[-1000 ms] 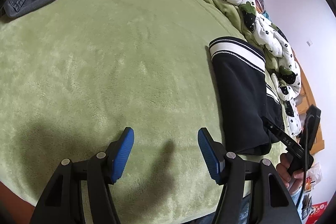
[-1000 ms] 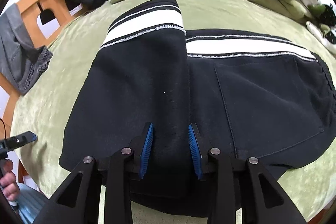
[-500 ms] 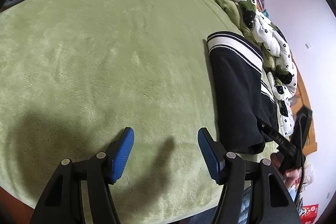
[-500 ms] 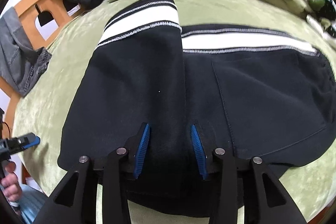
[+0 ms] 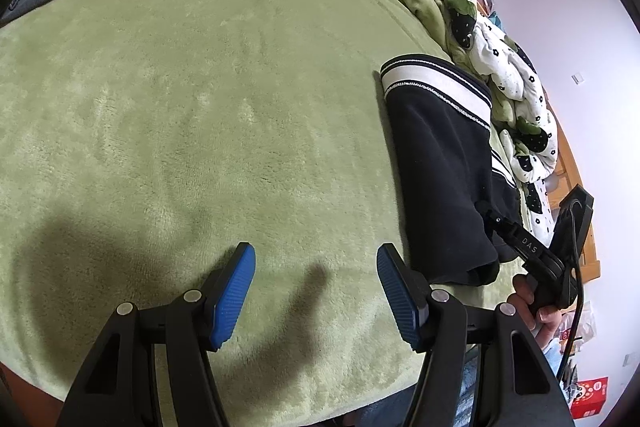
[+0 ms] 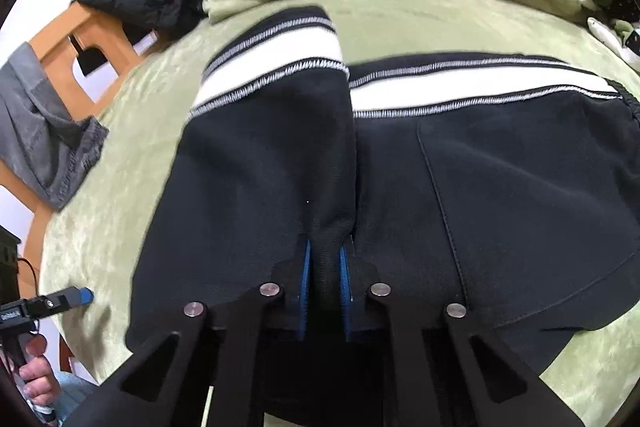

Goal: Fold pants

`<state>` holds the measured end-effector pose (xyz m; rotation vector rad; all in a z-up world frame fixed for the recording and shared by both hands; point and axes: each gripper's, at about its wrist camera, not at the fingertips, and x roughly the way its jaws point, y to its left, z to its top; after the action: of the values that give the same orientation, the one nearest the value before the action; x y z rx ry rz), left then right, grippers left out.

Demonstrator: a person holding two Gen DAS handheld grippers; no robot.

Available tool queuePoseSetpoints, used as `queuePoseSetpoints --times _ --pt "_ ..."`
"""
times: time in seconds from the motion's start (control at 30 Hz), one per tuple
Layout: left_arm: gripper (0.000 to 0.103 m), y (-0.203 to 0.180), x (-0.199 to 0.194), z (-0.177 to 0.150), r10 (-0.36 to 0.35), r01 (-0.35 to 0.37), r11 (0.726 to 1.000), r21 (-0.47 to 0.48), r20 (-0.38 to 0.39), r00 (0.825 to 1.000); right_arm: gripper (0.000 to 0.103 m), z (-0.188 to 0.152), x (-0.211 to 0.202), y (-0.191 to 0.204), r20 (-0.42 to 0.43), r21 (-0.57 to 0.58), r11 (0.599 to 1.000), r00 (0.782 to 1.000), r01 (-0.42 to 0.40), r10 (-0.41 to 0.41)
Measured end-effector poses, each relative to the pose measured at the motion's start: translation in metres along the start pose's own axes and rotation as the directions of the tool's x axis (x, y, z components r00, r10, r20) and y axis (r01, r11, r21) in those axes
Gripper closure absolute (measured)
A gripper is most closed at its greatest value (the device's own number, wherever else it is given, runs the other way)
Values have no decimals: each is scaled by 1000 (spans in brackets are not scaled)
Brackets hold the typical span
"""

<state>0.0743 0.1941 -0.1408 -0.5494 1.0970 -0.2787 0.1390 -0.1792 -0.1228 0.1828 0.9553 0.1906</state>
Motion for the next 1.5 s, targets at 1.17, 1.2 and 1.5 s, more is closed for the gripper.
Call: queuePoseSetpoints --times 1.17,1.2,1.5 --pt "42 -38 -56 -2 -57 60 998 -15 117 992 86 -6 -23 -4 32 93 992 996 -81 79" --pt "41 -44 -58 -2 -41 42 999 -5 125 991 82 -7 -18 -8 18 106 991 996 -83 82" --pt "40 -87 -78 0 96 -116 988 106 178 979 93 -5 -19 -3 24 65 996 998 -60 58"
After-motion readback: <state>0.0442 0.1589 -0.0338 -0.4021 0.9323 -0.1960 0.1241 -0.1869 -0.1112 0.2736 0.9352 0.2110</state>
